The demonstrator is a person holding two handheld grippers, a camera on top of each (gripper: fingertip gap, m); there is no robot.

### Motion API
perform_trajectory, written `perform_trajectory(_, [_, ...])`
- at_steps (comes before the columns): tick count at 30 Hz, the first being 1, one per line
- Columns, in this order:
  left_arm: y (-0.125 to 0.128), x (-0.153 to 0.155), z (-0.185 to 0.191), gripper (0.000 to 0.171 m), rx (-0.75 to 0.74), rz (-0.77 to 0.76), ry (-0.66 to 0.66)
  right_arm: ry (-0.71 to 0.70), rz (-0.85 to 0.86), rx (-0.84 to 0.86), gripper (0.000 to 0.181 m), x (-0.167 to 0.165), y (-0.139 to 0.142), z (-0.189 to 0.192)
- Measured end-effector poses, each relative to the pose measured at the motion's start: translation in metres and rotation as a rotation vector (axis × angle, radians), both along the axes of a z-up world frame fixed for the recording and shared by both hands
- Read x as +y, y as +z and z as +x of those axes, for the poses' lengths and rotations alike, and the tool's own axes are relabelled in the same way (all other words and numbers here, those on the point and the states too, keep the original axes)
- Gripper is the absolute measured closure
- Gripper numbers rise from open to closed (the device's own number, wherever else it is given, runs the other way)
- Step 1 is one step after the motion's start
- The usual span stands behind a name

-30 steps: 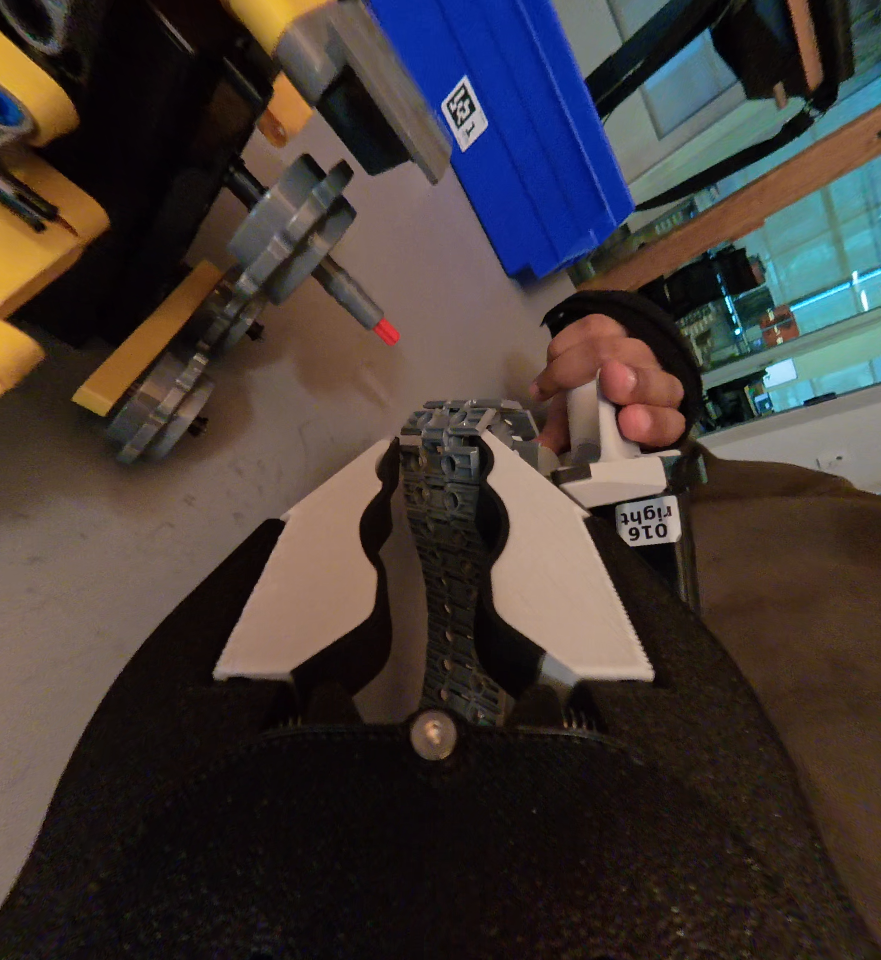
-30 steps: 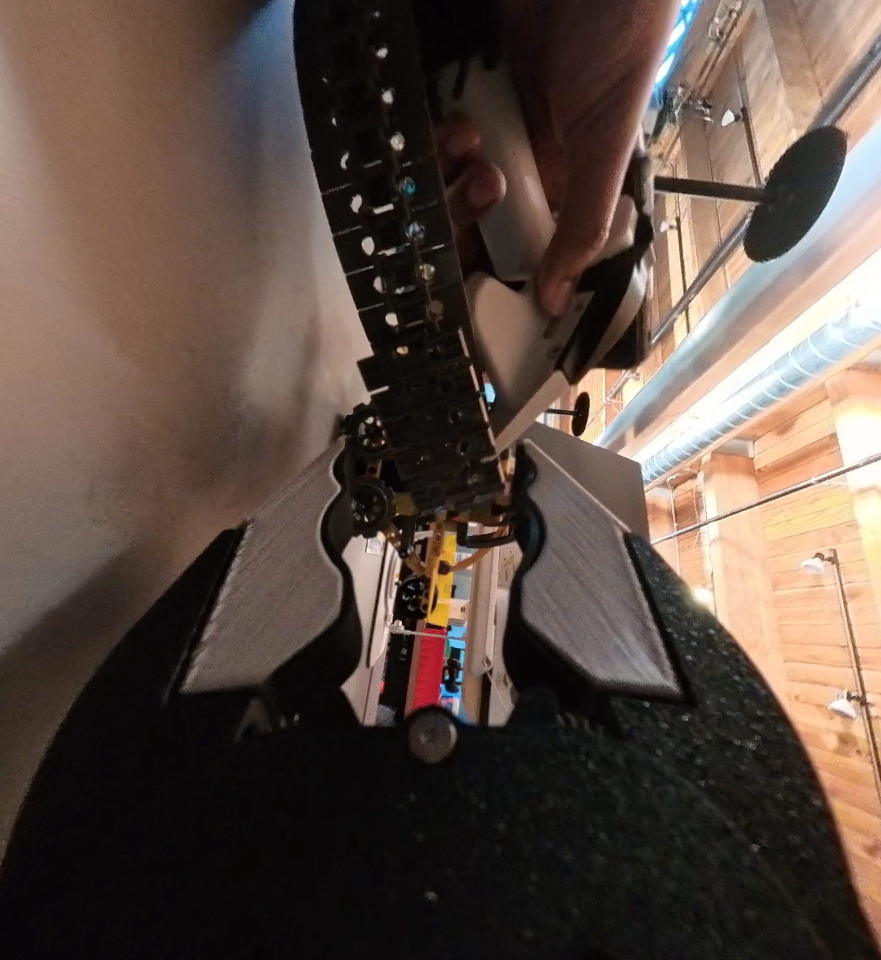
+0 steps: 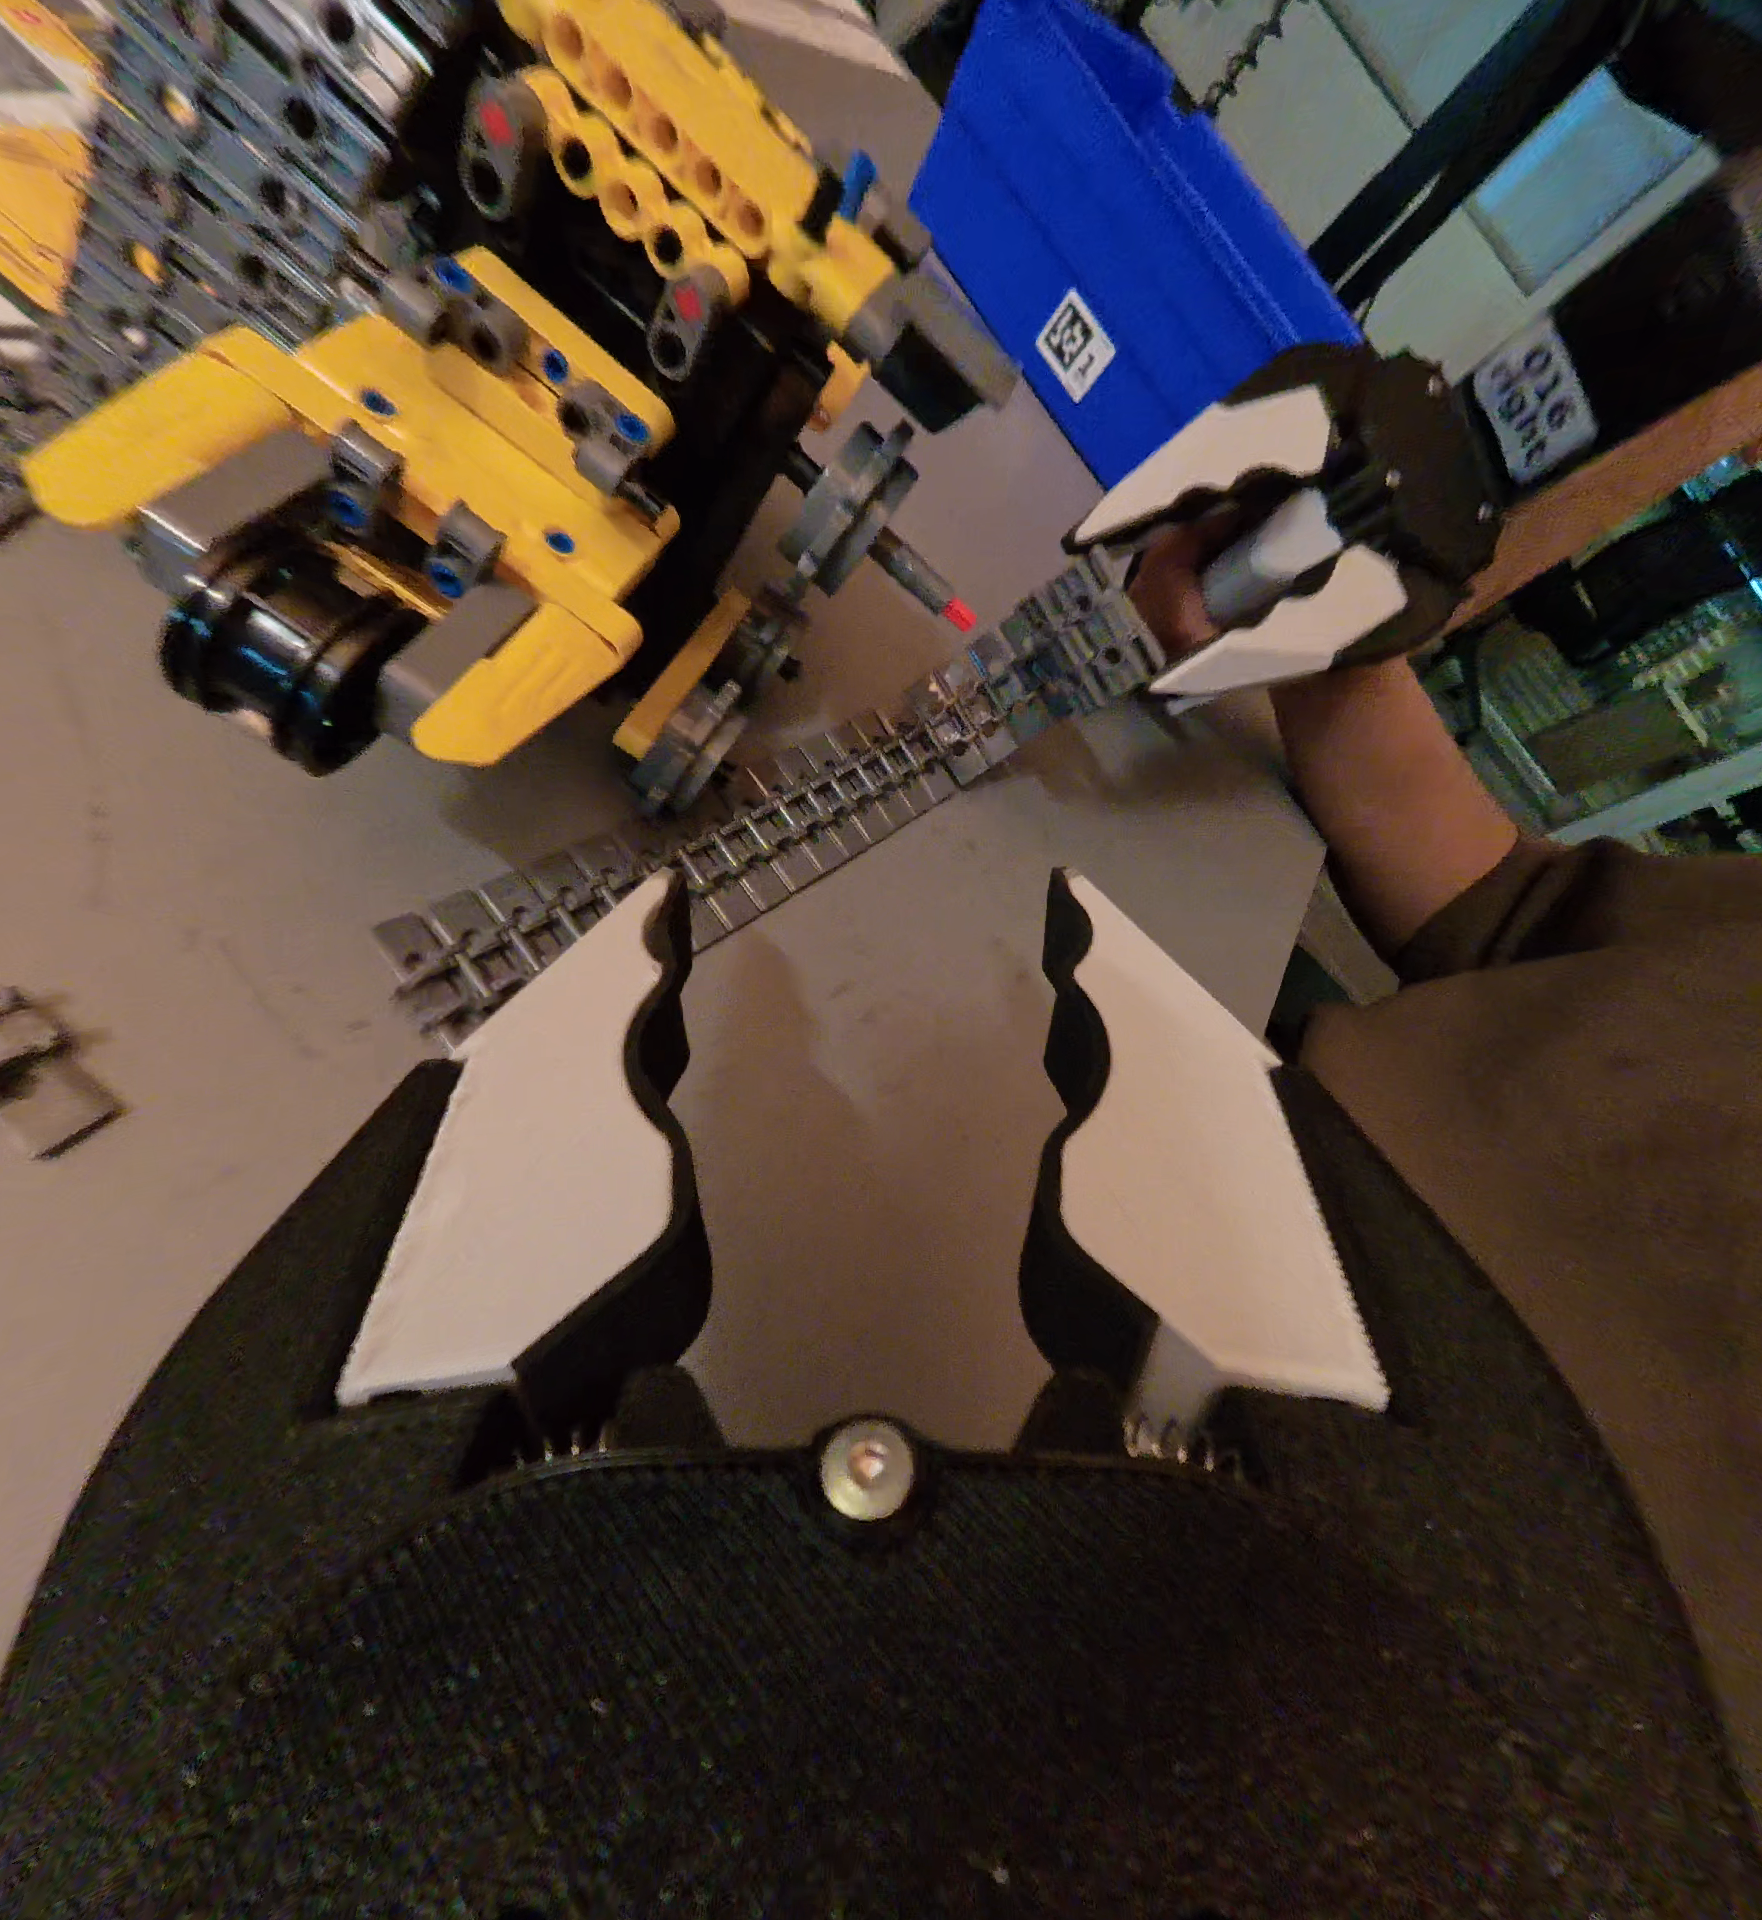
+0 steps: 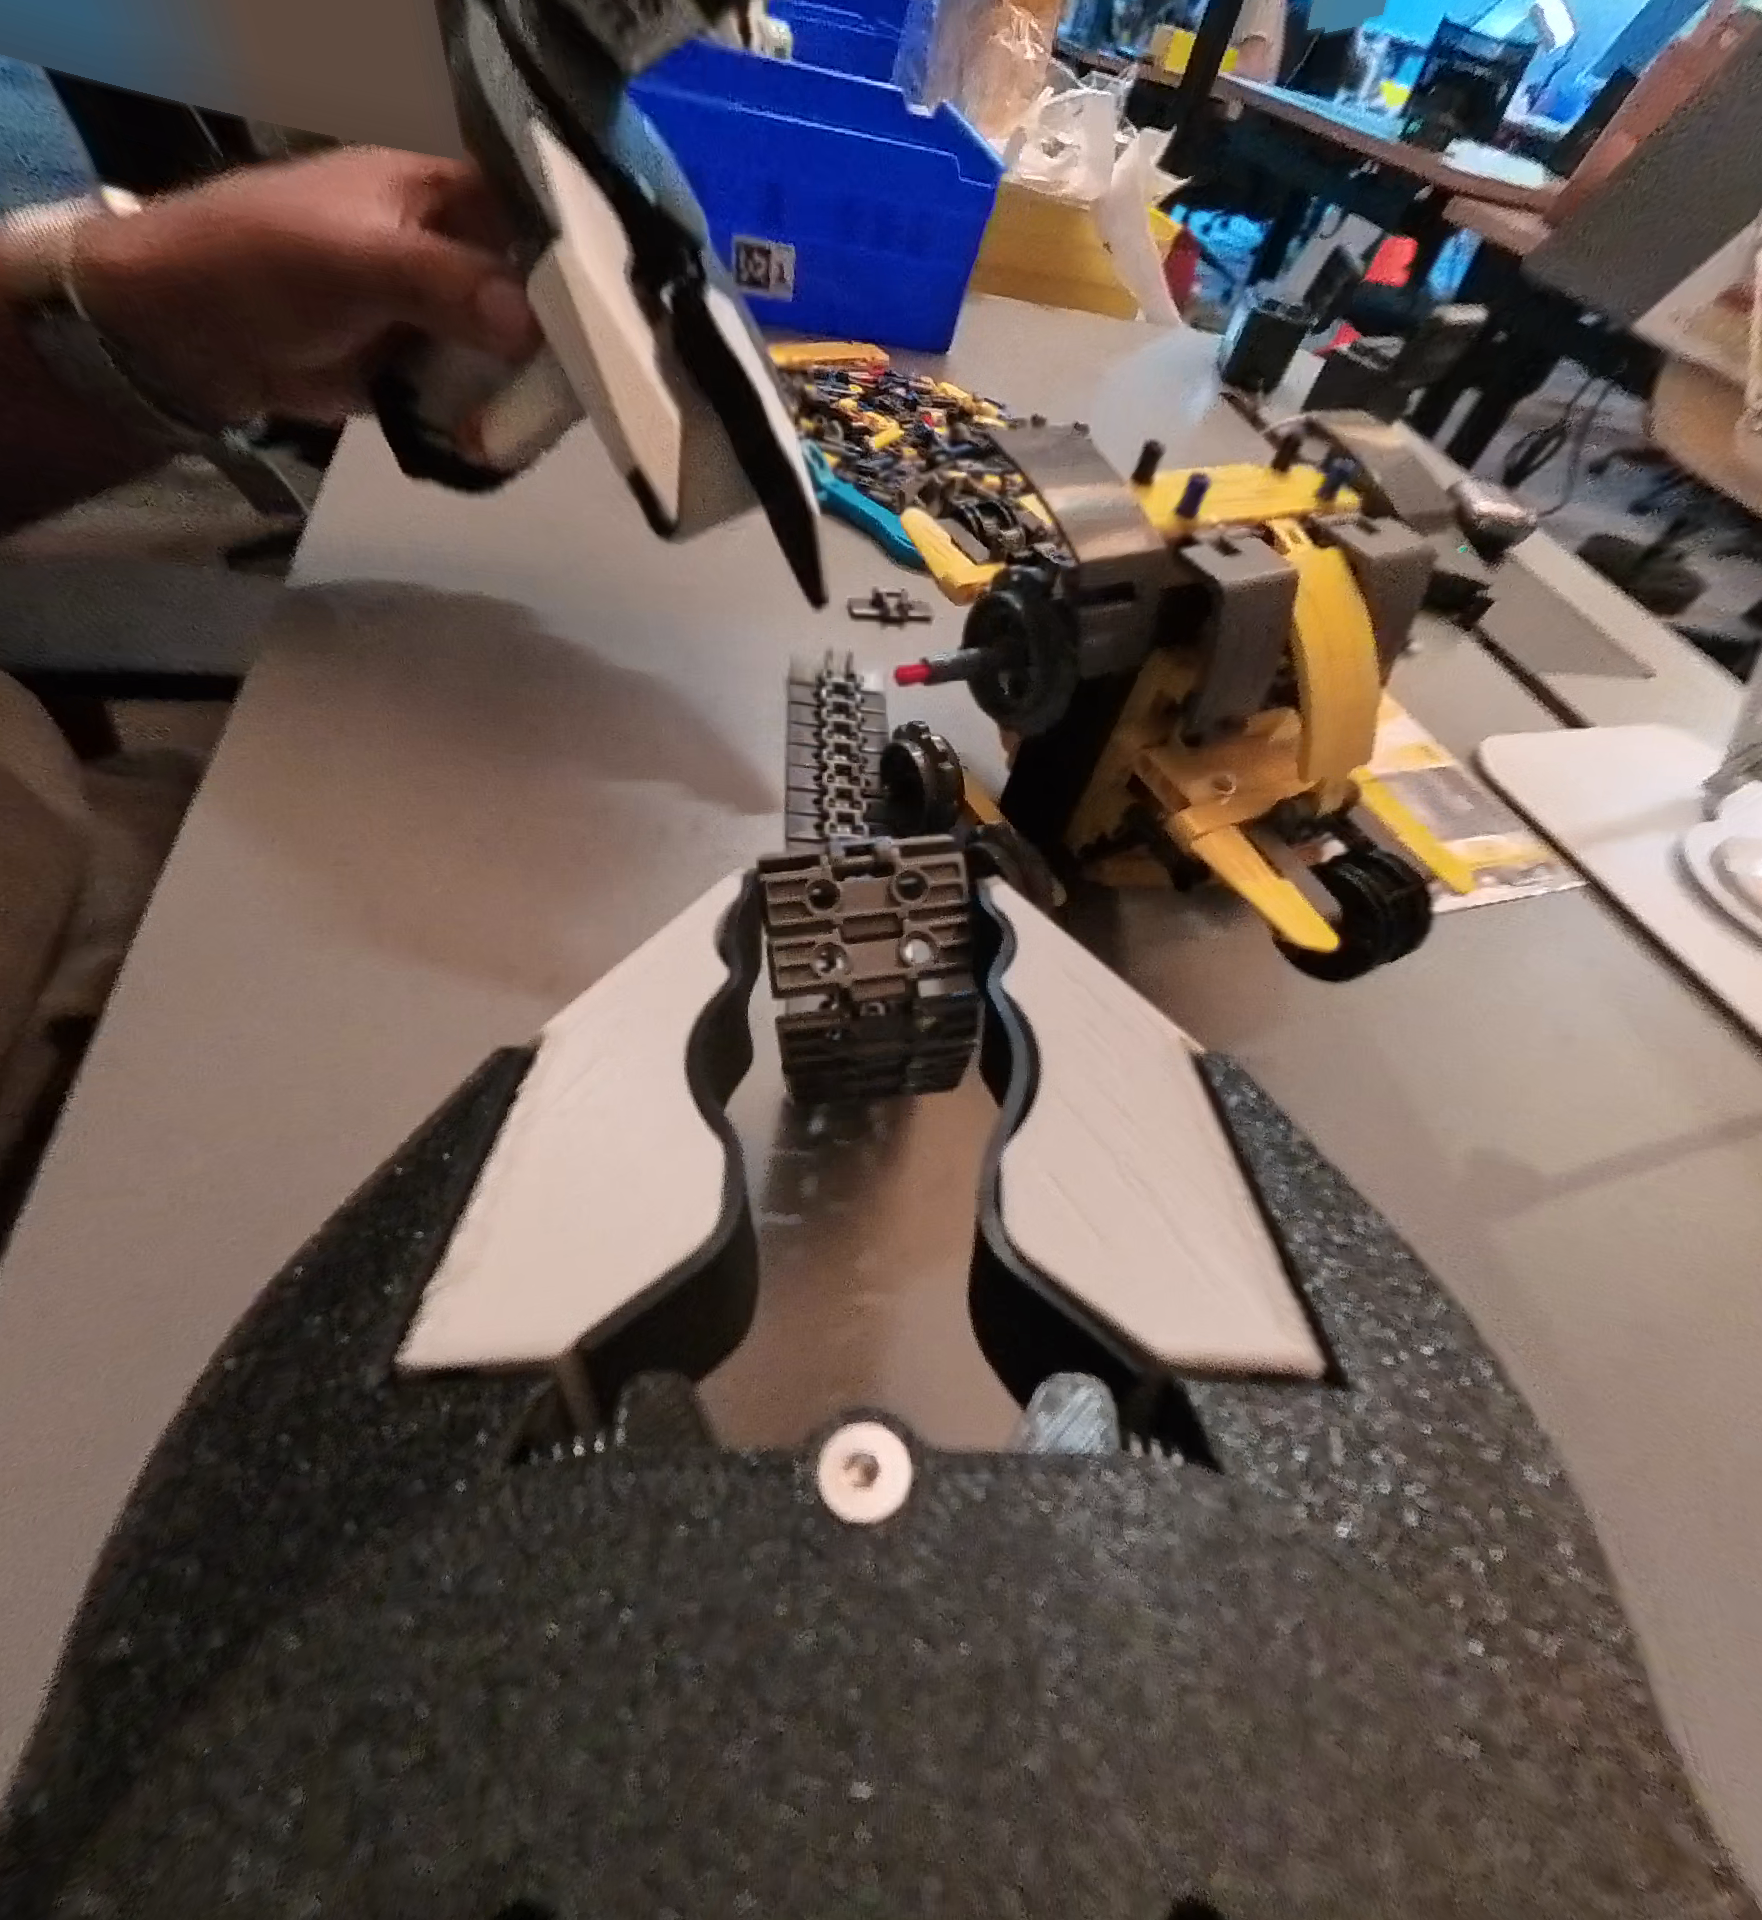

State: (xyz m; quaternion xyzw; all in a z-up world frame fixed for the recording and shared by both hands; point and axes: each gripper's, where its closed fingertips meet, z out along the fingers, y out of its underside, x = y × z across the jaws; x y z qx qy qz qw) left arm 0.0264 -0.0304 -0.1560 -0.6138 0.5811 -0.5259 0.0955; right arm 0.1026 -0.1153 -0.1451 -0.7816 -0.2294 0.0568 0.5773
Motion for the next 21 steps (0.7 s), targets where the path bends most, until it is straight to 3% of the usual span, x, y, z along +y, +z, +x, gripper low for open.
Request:
perform_trajectory(5, [-0.028,0.009,0.011,0.106,0.063,0.065,0.037,-0.016,-0.026,0.09,0.142,-0.002,0.001,0.014])
perform_trajectory(11, [-0.022,0.015,0.022,0.108,0.018,0.067,0.051,-0.007,-0.03,0.104,0.142,-0.001,0.0,0.017])
perform_trajectory(21, [-0.049,0.011,0.055,0.109,0.053,0.376,0.01,0.047,-0.028,0.104,0.142,0.014,0.018,0.025])
